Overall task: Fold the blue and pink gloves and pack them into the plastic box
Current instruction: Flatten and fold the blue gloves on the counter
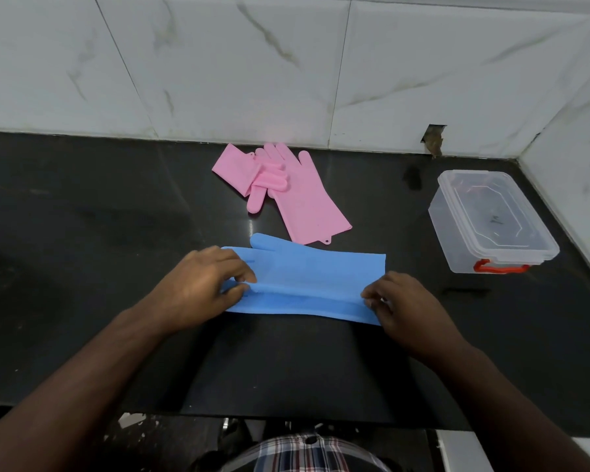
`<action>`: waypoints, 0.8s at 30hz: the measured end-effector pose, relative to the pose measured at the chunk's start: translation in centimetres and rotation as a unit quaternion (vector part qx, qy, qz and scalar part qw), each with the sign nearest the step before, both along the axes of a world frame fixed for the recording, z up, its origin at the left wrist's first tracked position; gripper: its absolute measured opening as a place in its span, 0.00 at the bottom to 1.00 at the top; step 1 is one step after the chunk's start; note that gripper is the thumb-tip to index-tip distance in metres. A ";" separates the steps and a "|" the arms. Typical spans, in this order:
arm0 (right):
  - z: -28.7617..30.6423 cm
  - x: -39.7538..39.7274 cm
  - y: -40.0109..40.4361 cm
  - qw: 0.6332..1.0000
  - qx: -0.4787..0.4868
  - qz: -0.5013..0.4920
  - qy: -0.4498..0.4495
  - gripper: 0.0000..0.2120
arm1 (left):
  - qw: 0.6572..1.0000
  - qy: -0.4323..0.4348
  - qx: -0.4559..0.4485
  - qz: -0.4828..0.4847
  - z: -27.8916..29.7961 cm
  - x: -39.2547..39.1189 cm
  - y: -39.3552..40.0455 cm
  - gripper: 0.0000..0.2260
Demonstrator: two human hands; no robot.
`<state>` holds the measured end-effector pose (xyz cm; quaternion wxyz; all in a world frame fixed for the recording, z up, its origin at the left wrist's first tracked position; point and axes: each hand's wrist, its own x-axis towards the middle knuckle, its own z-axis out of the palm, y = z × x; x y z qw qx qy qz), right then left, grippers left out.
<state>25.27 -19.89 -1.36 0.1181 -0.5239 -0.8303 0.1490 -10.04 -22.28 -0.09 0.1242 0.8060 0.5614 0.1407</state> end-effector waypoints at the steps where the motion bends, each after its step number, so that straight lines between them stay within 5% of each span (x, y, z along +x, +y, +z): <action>1: -0.3 -0.1 -0.4 1.000 -0.017 0.009 -0.006 0.06 | 1.000 0.006 -0.011 0.002 -0.3 -0.1 -0.3 0.08; 6: -1.5 0.1 -1.3 0.997 -0.065 0.027 -0.017 0.10 | 0.996 0.053 -0.070 0.023 -2.0 -0.2 -1.6 0.09; 11: -1.4 0.3 -0.6 0.993 -0.099 0.036 -0.052 0.15 | 0.997 0.039 -0.048 0.038 -1.7 0.8 -1.6 0.14; 19: -0.1 -1.6 0.4 0.995 -0.089 -0.033 0.012 0.17 | 0.998 0.025 0.028 0.056 -2.0 3.9 -0.4 0.15; 24: -0.8 -2.9 2.1 0.990 -0.102 -0.013 -0.097 0.30 | 0.997 0.071 0.003 0.014 -3.0 6.6 1.9 0.27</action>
